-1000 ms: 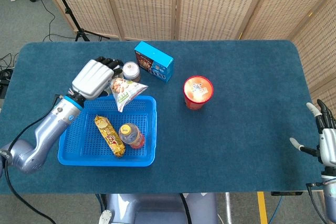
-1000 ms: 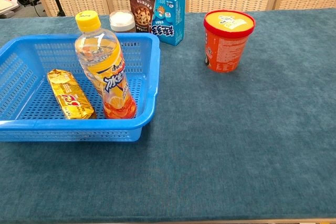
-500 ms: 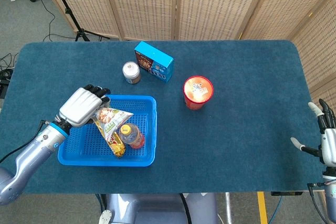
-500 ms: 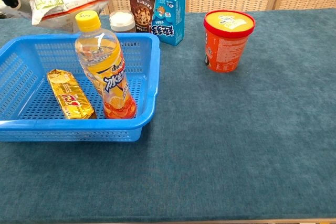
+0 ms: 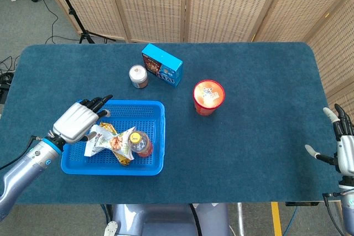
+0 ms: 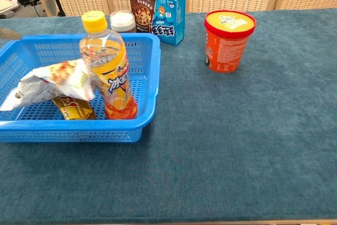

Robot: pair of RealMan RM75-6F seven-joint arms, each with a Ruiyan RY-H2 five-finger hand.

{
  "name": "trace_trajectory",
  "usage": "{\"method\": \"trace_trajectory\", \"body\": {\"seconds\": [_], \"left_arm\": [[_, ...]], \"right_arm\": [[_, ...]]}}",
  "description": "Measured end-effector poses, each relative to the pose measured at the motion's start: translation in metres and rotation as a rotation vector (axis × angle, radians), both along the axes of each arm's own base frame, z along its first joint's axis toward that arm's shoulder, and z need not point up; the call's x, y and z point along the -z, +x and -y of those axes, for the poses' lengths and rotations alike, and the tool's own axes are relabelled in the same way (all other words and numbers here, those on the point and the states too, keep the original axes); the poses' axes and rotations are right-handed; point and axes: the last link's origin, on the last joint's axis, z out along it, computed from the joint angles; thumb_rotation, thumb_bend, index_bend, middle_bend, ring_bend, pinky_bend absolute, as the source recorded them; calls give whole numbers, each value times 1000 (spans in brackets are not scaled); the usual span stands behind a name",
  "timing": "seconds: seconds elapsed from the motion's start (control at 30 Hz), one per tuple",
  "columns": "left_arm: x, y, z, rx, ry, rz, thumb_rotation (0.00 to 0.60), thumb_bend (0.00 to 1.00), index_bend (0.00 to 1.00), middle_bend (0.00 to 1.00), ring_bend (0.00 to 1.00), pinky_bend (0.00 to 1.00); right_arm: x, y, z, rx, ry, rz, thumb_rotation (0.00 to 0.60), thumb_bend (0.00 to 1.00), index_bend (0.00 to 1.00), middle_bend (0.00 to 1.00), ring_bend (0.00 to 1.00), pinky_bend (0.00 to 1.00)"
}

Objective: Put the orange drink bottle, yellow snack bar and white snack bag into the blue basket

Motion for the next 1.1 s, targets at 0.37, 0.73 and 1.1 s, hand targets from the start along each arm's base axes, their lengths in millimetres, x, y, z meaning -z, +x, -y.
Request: {"method": "trace_trajectory", "body": {"seconds": [0.37, 0.73, 1.1], "left_arm": [[-10, -23, 12, -69, 117, 162, 600, 220, 225, 0, 51, 213], [4, -67, 30, -64, 410, 348, 600, 221, 222, 0, 36, 187], [22, -106, 47, -114, 470, 389, 600, 231, 222, 0, 24, 167]], "right_arm": [[1, 2, -1, -4, -15, -29, 600, 156, 105, 0, 0, 129], [7, 4, -2, 13, 18, -105, 600, 156, 105, 0, 0, 128], [15, 8, 0, 15, 30, -187, 600, 156, 105, 0, 0, 129]]}}
